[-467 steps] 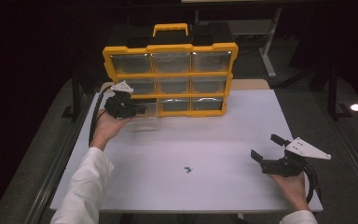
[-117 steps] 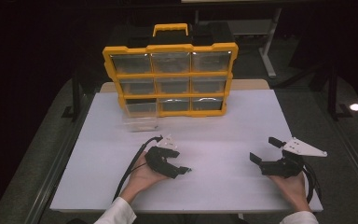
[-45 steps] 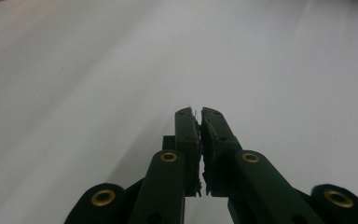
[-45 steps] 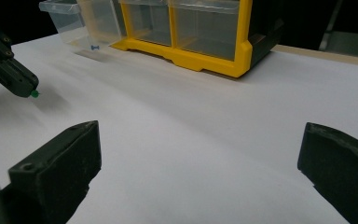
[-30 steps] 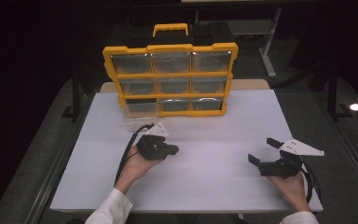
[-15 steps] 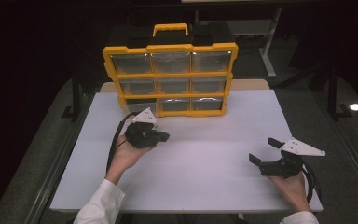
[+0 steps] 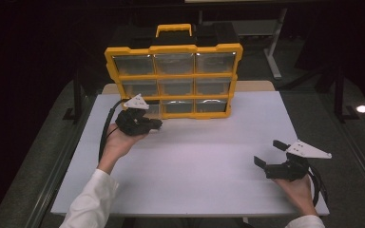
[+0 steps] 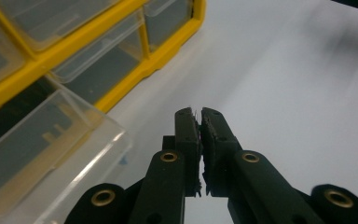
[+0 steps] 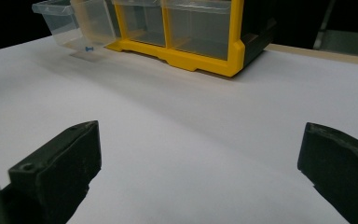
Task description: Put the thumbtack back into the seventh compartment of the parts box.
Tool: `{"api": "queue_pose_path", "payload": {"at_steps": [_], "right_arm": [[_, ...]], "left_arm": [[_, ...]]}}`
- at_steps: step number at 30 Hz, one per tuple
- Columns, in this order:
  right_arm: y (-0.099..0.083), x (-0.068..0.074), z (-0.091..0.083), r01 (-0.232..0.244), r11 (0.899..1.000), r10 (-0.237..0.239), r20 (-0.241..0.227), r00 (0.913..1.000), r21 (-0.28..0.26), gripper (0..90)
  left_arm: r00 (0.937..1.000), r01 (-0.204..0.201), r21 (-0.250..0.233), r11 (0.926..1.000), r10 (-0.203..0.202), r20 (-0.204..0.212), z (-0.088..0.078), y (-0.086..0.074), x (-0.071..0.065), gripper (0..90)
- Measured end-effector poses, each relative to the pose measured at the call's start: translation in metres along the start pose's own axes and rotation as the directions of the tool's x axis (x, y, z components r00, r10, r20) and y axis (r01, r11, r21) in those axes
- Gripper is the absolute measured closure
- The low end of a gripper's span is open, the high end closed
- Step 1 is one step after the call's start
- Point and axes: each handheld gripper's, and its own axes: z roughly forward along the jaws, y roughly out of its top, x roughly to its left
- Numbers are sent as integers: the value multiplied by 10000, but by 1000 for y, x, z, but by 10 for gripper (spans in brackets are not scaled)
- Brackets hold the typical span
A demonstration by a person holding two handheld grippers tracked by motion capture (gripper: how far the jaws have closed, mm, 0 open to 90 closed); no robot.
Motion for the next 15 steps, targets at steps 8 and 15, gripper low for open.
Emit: {"api": "queue_pose_path", "payload": {"at_steps": [8, 15], "right_arm": [[0, 0, 0, -12, 10000, 12, 32, 10000, 52, 0], [-1, 1, 1, -10, 9999, 9, 18, 10000, 116, 0]], "left_arm": [[9978, 516, -10, 9987, -516, -404, -2, -2, 23, 859], [9924, 914, -305, 9953, -936, -797, -8, -5, 38, 859]]}}
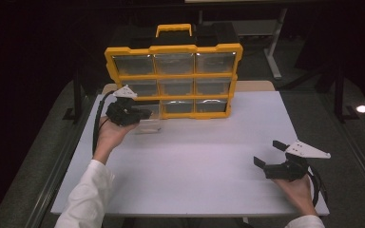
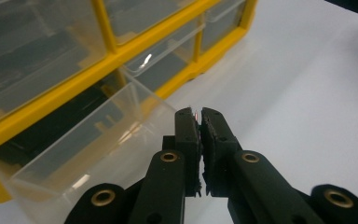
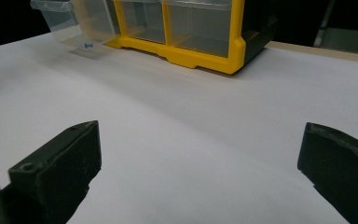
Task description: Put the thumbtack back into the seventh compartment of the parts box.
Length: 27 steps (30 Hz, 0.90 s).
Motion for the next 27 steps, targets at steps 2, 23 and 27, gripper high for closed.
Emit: {"api": "queue_pose_path", "payload": {"at_steps": [2, 23, 27], "right_arm": [[0, 0, 0, -13, 10000, 13, 9, 10000, -2, 0], [-1, 0, 1, -3, 9999, 3, -27, 10000, 115, 0], [-2, 0, 1, 0, 9999, 0, -34, 10000, 143, 0]], "left_arm": [[9998, -14, -61, 10000, 12, -209, -1, 0, 2, 859], [9944, 656, 994, 9929, -568, -888, 25, -6, 30, 858], [9915, 969, 929, 9910, -879, -960, 27, -8, 34, 768]]}}
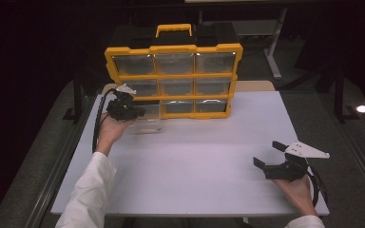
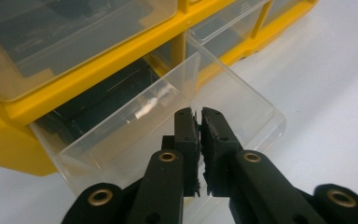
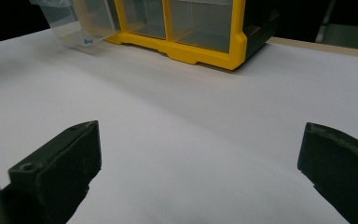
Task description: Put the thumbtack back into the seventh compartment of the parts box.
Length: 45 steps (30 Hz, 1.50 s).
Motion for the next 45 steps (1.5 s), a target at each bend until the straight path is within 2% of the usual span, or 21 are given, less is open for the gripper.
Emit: {"api": "queue_pose_path", "payload": {"at_steps": [1, 2, 3, 5, 6, 11, 13, 15, 16, 21, 26, 28, 30, 32, 33, 35, 38, 40, 44, 45], "right_arm": [[0, 0, 0, 0, 10000, 0, 0, 10000, 0, 0], [0, 0, 0, -3, 10000, 3, -1, 10000, 0, 0], [0, 0, 0, -10, 10000, 10, -3, 10000, 31, 0], [0, 0, 0, -13, 10000, 13, -9, 10000, 19, 0], [0, 0, 0, -10, 10000, 10, -5, 10000, 15, 0], [0, 0, 1, -5, 10000, 5, -18, 10000, 56, 0], [0, 1, 1, 2, 10000, -2, -23, 10000, 57, 0], [-1, 0, 1, -1, 10000, 1, -18, 10000, 74, 0], [-1, 1, 1, -10, 10000, 11, -20, 10000, 80, 0], [0, 0, 0, 9, 10000, -9, 2, 10000, 50, 0], [-1, 1, 0, 22, 10000, -22, 4, 10000, 42, 0], [-1, 1, 0, 12, 10000, -12, 7, 10000, 46, 0], [-1, 1, 0, 24, 10000, -24, 9, 10000, 58, 0], [-1, 1, 0, 19, 10000, -19, 5, 10000, 61, 0], [-1, 1, 0, 25, 10000, -25, 7, 10000, 64, 0], [-1, 1, 0, 33, 10000, -33, 12, 10000, 67, 0], [-1, 1, 0, 38, 10000, -38, 12, 10000, 74, 0], [-1, 1, 0, 48, 9999, -48, 7, 10000, 98, 0], [-1, 1, 0, 42, 10000, -42, 0, 10000, 90, 0], [-1, 1, 0, 57, 10000, -57, -2, 10000, 75, 0]], "left_arm": [[10000, 0, 0, 10000, 0, 0, 0, 0, 0, 723], [9995, 302, -363, 9989, -302, 7, -2, -1, 2, 723], [9984, 562, -491, 9972, -558, 81, -3, -2, 3, 595], [9954, 859, -673, 9940, -828, 474, -6, -3, 7, 498], [9931, 963, -855, 9917, -899, 757, -8, -4, 7, 465], [9881, 1279, -1612, 9786, -1116, 1062, -16, -10, 10, 292], [9871, 1399, -1668, 9760, -1242, 1008, -16, -11, 9, 165], [9860, 1459, -1332, 9803, -1331, 1005, -13, -12, 8, 36], [9867, 1400, -1252, 9822, -1279, 1002, -12, -13, 7, 0], [9905, 1068, -1471, 9833, -923, 1020, -13, -21, -4, 0], [9923, 953, -1834, 9784, -788, 953, -18, -30, -12, 0], [9899, 1085, -2192, 9696, -850, 1139, -22, -34, -13, 0], [9903, 1122, -2598, 9591, -862, 1094, -27, -38, -14, 0], [9898, 1166, -2736, 9547, -889, 1113, -30, -41, -15, 0], [9900, 1151, -2741, 9548, -876, 1106, -30, -43, -16, 0], [9916, 1119, -2839, 9523, -884, 941, -31, -47, -16, 0], [9922, 1210, -3347, 9345, -1035, 696, -34, -55, -18, 0], [9919, 1257, -3504, 9281, -1104, 633, -36, -61, -19, 0], [9946, 1035, -3421, 9340, -1001, 277, -36, -70, -24, 0], [9949, 1002, -3452, 9332, -985, 225, -37, -72, -26, 0]]}}
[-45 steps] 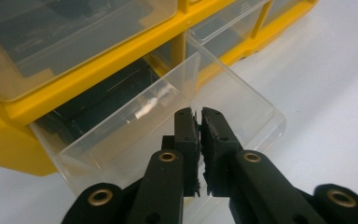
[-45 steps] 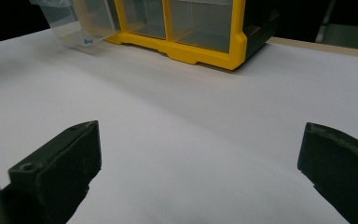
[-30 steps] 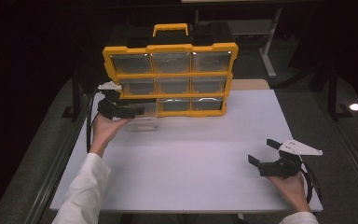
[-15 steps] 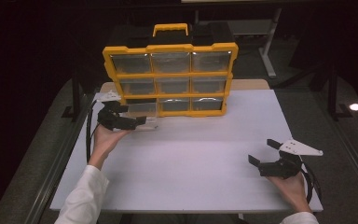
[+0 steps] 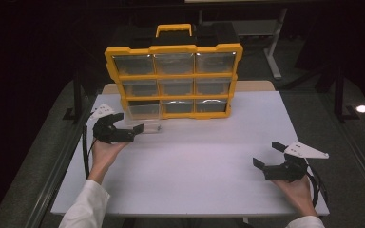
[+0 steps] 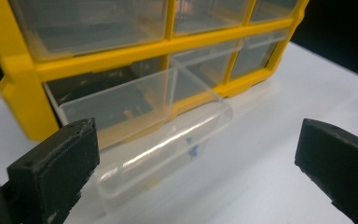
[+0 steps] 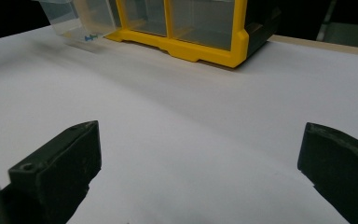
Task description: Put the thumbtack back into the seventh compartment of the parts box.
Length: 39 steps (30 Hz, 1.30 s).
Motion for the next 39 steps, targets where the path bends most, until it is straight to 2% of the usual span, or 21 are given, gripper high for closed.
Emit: {"api": "queue_pose_path", "payload": {"at_steps": [4, 10, 14, 19, 24, 29, 33, 39], "right_arm": [[0, 0, 0, -3, 10000, 3, -6, 10000, -19, 0], [0, 0, 0, -17, 10000, 17, -4, 10000, 24, 0], [0, 0, 0, -23, 10000, 23, -5, 10000, 21, 0], [0, 0, 0, -35, 10000, 35, 3, 10000, 25, 0], [0, 1, 1, -14, 10000, 14, -37, 10000, 11, 0], [0, 2, 1, -13, 10000, 12, -39, 10000, -41, 0], [0, 2, 1, -48, 10000, 48, -27, 10000, -46, 0], [0, 2, -1, -143, 9998, 143, -27, 9999, -115, 0]], "left_arm": [[9998, 111, -101, 9999, -109, 142, -4, -7, -2, 0], [9999, 124, -248, 9996, -125, -2, -9, -19, -5, 0], [9998, -39, -309, 9995, 32, -201, -10, -26, -8, 0], [9986, -431, -261, 9987, 422, -326, -9, -34, -14, 0], [9983, -508, -299, 9983, 498, -307, -12, -43, -19, 0], [9994, -334, -429, 9985, 335, 16, -21, -50, -20, 0], [9993, -366, -695, 9969, 359, -112, -29, -58, -20, 0], [9995, -129, -1300, 9914, 91, -304, -40, -70, -16, 0]]}}
